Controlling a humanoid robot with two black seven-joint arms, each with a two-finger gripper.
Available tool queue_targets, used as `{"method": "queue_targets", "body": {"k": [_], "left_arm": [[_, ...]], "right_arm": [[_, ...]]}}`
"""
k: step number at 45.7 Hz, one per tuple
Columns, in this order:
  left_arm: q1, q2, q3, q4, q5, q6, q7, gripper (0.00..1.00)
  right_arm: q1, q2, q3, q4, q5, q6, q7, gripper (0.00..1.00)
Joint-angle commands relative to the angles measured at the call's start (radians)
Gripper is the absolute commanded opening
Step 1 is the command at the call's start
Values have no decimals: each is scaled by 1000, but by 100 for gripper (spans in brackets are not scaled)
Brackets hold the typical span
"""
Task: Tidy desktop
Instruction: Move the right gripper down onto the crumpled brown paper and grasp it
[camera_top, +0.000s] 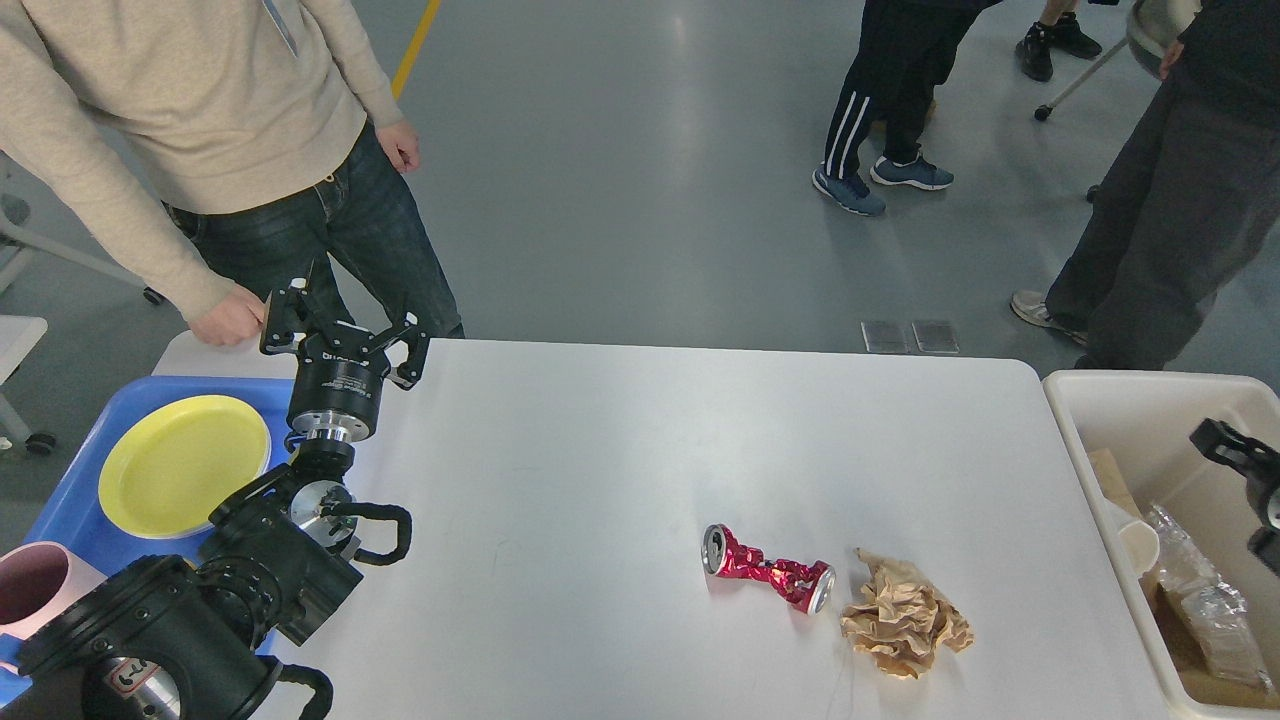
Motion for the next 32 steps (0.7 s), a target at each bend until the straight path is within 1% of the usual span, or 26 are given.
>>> {"method": "queue_targets", "body": {"k": [1, 4, 9, 14, 15, 17, 22, 26, 32], "left_arm": [[0, 1, 0, 0, 0, 0, 0, 96], [0, -1, 0, 0, 0, 0, 0, 96], [0, 1, 0, 0, 0, 0, 0, 96], [0, -1, 0, 0, 0, 0, 0, 96], [0, -1, 0, 0, 1, 0, 0, 96], [0, -1, 0, 0, 0, 0, 0, 96], [0, 1, 0, 0, 0, 0, 0, 96], [0, 1, 0, 0, 0, 0, 0, 96], [0, 1, 0, 0, 0, 0, 0, 96]], "right_arm": [[140, 76, -89, 58, -4, 6, -3, 100], [247, 99, -180, 141, -4, 8, -3, 100], [428, 145, -341, 335, -2, 8, -5, 100], [556, 200, -416, 483, -1, 22, -5, 100], [592, 214, -430, 538, 1, 55, -3, 100], [639, 217, -432, 602, 1, 118, -3, 100], [743, 212, -432, 728, 2, 313, -3, 100], [813, 218, -435, 776, 2, 440, -3, 100], [925, 223, -455, 807, 2, 639, -3, 100]]}}
